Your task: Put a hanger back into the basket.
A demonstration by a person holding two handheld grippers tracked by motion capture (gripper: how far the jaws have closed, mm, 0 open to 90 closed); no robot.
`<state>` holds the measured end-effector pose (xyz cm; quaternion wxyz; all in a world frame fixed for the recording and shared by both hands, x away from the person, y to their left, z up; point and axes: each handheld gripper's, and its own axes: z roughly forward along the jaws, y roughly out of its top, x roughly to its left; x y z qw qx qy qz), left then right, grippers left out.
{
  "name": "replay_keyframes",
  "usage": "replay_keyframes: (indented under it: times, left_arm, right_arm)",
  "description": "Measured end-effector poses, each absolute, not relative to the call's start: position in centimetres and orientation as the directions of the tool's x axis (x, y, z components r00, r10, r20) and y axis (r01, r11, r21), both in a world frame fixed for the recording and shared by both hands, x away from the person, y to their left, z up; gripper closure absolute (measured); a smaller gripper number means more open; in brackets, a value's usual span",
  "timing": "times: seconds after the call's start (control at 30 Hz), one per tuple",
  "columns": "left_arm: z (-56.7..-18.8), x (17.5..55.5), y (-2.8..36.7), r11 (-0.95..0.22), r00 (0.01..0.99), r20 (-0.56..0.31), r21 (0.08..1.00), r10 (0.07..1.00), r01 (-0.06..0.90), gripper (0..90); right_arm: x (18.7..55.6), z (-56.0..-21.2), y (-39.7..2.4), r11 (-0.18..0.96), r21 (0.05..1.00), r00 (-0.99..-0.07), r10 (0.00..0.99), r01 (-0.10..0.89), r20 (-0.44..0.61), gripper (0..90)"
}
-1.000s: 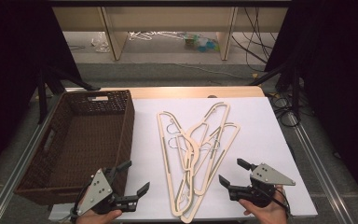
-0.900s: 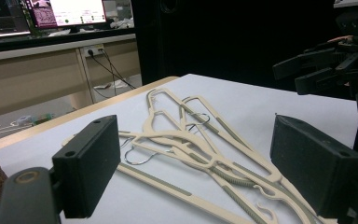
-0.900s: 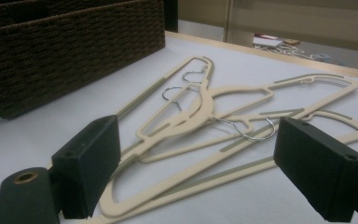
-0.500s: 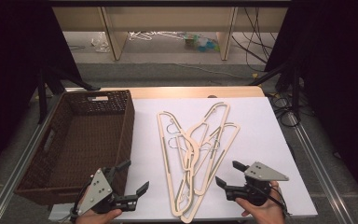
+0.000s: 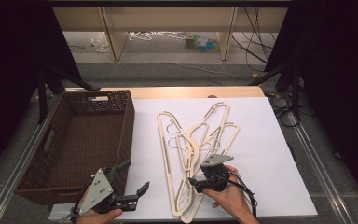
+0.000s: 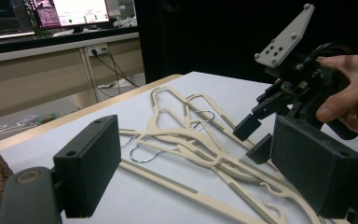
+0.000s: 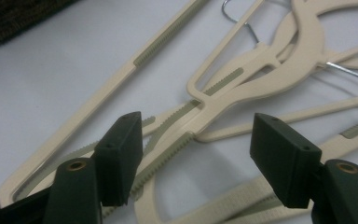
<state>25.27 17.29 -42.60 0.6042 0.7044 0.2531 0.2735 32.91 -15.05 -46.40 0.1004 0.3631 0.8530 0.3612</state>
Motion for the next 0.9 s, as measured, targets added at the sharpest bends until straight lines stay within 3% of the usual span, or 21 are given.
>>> replay_keyframes:
  times: [0.37,0.77,0.9]
  left_arm:
    - [-42.6,25.2,17.2,-0.138,0.725,0.072,0.99,0.685,0.033,16.3]
    - [-42.7,25.3,17.1,-0.145,0.728,0.075,0.989,0.681,0.034,16.6]
    - [-42.7,25.3,17.1,-0.147,0.729,0.075,0.988,0.68,0.036,16.6]
  right_arm:
    - [34.0,-47.7,-13.8,0.485,0.634,-0.692,0.714,0.602,0.11,40.2]
    - [35.2,-47.2,-16.0,0.489,0.605,-0.669,0.737,0.628,0.099,60.6]
    - [35.8,-47.3,-16.4,0.464,0.616,-0.654,0.749,0.636,0.111,58.4]
